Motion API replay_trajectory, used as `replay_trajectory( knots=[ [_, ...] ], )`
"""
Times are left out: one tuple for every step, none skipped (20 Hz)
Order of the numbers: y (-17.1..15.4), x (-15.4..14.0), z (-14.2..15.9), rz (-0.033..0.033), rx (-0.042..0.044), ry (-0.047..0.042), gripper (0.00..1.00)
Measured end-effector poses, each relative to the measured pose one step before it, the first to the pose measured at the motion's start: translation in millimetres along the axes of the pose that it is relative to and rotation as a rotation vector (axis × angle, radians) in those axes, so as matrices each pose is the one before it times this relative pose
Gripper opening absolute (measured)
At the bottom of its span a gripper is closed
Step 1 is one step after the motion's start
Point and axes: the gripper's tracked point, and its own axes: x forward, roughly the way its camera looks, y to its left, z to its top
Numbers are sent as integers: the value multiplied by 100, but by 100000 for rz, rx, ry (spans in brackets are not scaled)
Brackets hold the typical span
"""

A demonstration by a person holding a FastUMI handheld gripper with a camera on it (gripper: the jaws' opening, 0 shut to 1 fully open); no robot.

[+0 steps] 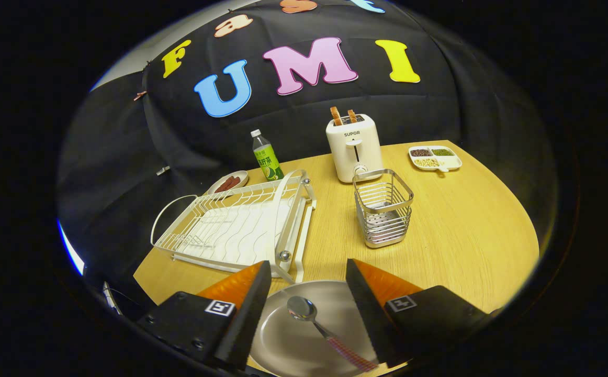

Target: Take the plate from the dish rack, then take the spoon from the basket and place it into the plate.

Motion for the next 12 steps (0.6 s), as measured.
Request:
replay_trajectory(
  knots=[
    [88, -794, 1167, -476, -2089, -2371, 98],
    [113, -326, 974, -558, -2431, -2034, 99],
    [-68, -733, 914, -887, -2304, -1504, 99],
    [-91, -594, 1107, -1074, -1857, -1645, 99],
    [-7, -723, 1298, -1022, -1504, -2043, 99],
    [-19, -795, 1333, -782, -785, -2155, 99],
    [22, -849, 1357, -812, -374, -2107, 99],
    [-43, -828, 1525, -895, -394, -2153, 99],
    [-20, -880, 1509, -960, -845, -2242, 98],
    [-33, -838, 1575, -929, -1439, -2601, 98],
    [-90, -810, 1575, -893, -1962, -2424, 98],
    [-242, -810, 1498, -1531, -2025, -2112, 98]
  ],
)
